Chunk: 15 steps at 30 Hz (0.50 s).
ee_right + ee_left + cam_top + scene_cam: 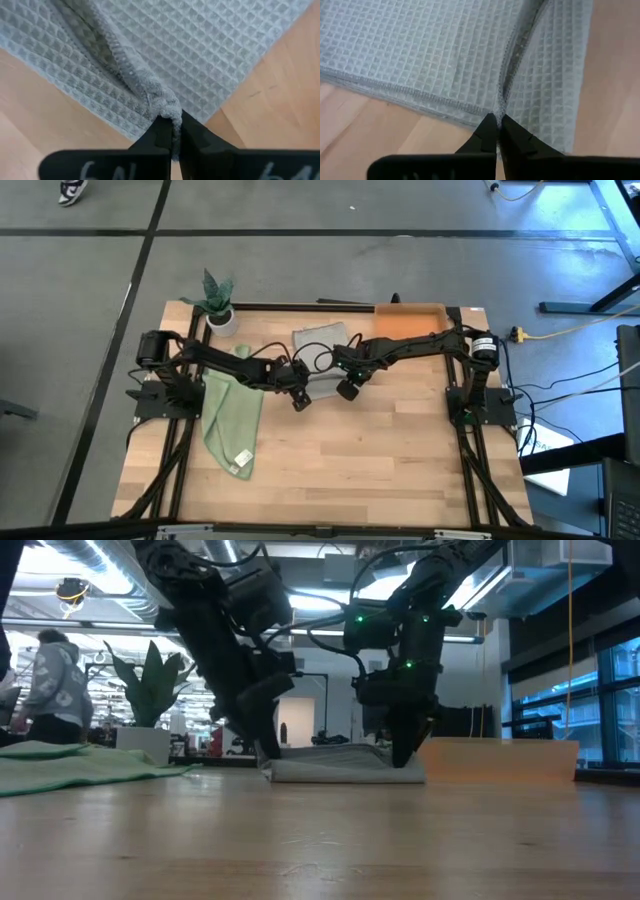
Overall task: Roll microfiber towels into tight, uniform cylinder then place into a basket
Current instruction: Roll the gray microfiber towel
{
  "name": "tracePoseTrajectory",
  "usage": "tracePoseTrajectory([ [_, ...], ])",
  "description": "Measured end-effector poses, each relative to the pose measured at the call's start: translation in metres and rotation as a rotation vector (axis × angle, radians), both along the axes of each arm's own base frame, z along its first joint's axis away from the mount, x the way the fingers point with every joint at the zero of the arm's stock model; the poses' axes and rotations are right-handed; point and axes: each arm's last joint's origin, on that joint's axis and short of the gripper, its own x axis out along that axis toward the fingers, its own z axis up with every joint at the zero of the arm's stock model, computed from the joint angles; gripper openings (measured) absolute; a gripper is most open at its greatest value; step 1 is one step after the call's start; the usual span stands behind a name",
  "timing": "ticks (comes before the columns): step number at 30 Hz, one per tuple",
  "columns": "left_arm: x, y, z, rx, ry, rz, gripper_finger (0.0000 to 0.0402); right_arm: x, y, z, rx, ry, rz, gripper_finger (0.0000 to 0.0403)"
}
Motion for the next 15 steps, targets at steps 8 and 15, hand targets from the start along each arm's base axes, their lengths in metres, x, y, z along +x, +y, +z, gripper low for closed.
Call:
tracePoseTrajectory([
  [8, -0.0006, 0.0069, -0.0001, 0.007, 0.000, 0.024, 0.0000, 0.0010, -0.0003, 0.0002, -0.002, -0.011, 0.000, 0.0039],
  [15, -0.0009, 0.0069, -0.0004, 0.007, 0.004, 0.025, 0.0000, 0.0010, -0.0005, 0.0002, -0.005, -0.010, 0.012, 0.0087],
])
